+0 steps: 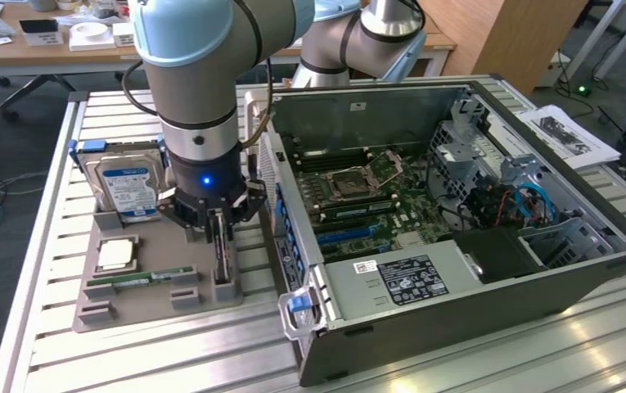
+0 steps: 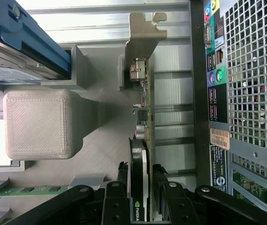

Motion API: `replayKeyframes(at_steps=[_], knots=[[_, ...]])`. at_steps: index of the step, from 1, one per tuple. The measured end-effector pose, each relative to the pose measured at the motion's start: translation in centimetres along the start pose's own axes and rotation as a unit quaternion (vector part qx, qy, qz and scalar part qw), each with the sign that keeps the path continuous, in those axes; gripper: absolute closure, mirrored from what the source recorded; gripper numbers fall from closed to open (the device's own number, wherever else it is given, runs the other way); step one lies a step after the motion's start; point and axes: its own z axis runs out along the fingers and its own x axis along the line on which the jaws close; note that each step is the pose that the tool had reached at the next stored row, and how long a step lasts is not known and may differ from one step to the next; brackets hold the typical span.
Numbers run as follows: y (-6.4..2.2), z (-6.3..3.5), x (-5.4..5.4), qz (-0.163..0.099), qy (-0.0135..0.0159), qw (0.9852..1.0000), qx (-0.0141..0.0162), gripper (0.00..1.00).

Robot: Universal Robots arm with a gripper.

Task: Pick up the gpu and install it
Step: 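Pick up the gpu and move the gpu toward the slot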

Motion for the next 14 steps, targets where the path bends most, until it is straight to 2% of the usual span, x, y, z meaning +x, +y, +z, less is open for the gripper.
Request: replayKeyframes(at_steps=[7,8,9,14], knots=[[0.0,0.0,0.0,0.0,0.0,1.0,0.0,0.65],[0.0,0.0,0.0,0.0,0.0,1.0,0.0,0.67],[0.0,-0.01,0.0,0.0,0.0001,1.0,0.0,0.73],[0.0,-0.01,0.0,0.0,0.0,1.0,0.0,0.73]])
